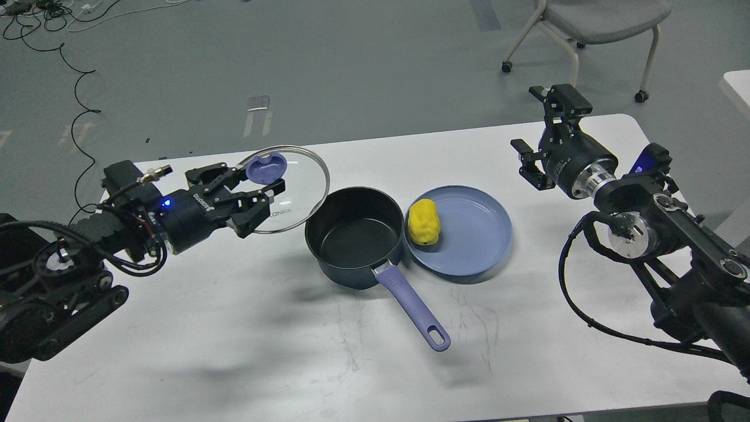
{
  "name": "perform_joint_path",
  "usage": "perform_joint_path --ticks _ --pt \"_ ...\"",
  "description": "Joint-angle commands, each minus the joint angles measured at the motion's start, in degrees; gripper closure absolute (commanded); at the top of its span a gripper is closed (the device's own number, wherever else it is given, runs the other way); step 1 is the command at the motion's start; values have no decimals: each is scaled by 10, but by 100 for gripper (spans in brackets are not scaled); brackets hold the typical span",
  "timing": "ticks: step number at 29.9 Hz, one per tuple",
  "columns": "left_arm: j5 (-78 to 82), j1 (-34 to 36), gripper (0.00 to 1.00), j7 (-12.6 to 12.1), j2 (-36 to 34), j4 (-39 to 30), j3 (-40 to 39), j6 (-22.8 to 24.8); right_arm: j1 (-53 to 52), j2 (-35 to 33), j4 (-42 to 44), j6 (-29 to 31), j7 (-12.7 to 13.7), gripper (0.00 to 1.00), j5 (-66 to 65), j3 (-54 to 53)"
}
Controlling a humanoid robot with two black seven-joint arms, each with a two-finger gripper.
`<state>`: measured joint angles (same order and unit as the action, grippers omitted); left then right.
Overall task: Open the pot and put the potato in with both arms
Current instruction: 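Lift the glass lid off the pot with the left gripper, then lower the glass lid onto the table beside the pot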
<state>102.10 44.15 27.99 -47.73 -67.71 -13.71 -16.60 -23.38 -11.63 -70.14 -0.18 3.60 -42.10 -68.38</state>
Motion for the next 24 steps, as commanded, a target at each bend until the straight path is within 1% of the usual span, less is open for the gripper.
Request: perform_joint_path --ticks 1,6,8,10,13,24 --pt "-12 -32 82 0 -24 4 0 -9 -2 -1 0 0 0 0 0 1" --pt "-12 -82 82 0 -33 25 0 -40 -5 -1 0 0 0 0 0 2" --pt "-12 -98 82 0 -30 42 0 -55 -6 -1 0 1 0 0 0 2" --pt "-12 -115 82 0 -24 75 1 -80 -5 -3 0 1 1 0 1 3" --pt "-12 -136 82 0 -18 99 3 -97 -6 -4 0 1 1 0 0 3" --pt "-13 -151 79 0 26 106 3 -103 -6 -12 0 1 1 0 1 3"
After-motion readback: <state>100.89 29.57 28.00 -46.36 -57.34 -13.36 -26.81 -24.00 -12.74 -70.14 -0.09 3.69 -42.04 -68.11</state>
